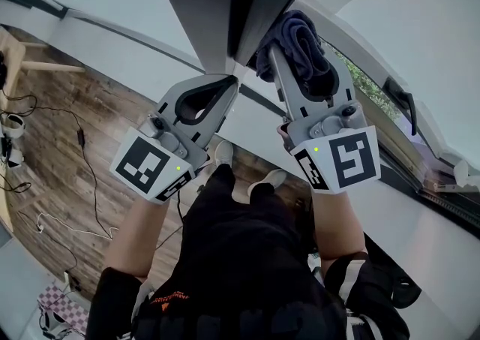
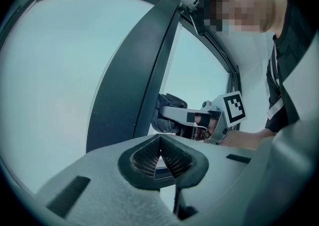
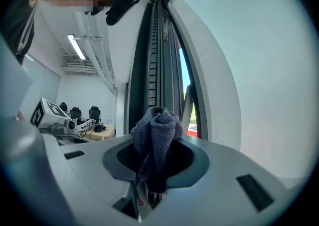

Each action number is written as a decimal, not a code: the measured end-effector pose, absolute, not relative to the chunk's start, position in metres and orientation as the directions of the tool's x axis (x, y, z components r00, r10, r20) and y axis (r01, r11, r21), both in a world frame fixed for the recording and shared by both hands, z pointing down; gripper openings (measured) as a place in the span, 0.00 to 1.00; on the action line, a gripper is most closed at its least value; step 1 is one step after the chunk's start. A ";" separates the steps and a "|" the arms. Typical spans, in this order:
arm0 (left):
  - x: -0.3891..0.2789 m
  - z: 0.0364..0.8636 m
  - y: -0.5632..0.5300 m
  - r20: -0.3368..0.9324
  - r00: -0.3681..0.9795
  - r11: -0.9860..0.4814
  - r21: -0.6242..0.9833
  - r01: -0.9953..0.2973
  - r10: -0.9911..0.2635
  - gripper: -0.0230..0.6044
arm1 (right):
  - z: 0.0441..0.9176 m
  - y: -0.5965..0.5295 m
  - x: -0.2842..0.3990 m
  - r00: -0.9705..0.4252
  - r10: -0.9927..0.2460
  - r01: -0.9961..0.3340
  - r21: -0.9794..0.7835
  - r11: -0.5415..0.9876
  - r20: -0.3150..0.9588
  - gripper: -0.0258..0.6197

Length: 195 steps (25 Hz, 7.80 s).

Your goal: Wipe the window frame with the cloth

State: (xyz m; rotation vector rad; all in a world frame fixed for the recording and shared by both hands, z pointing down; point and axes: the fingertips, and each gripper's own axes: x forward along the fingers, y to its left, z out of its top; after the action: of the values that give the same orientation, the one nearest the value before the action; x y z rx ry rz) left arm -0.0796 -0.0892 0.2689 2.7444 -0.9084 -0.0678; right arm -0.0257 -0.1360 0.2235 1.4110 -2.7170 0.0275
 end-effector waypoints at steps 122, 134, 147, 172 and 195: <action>0.065 0.345 -0.008 0.154 0.927 -0.869 0.325 -0.374 -0.341 0.07 | 0.396 -0.057 0.130 -0.233 -0.901 -0.972 -0.058 0.227 0.367 0.20; 0.067 0.340 -0.005 0.137 0.928 -0.869 0.327 -0.371 -0.345 0.07 | 0.395 -0.050 0.142 -0.209 -0.898 -0.977 -0.037 0.211 0.386 0.20; 0.034 0.311 -0.021 0.077 0.914 -0.862 0.308 -0.403 -0.399 0.07 | 0.356 -0.062 0.107 -0.248 -0.909 -0.967 -0.033 0.252 0.335 0.20; -0.057 0.217 -0.077 -0.032 0.844 -0.835 0.169 -0.524 -0.536 0.07 | 0.186 -0.149 -0.004 -0.415 -0.909 -0.905 0.084 0.417 0.048 0.20; -0.065 0.260 -0.086 0.007 0.845 -0.819 0.238 -0.522 -0.535 0.07 | 0.223 -0.158 -0.012 -0.420 -0.902 -0.902 0.069 0.427 0.098 0.20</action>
State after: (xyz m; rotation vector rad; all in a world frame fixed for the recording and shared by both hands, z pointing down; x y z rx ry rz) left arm -0.0647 -0.0859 0.2595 2.7920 -0.8119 -0.0875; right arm -0.0125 -0.1581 0.2235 1.6204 -2.5505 -0.0096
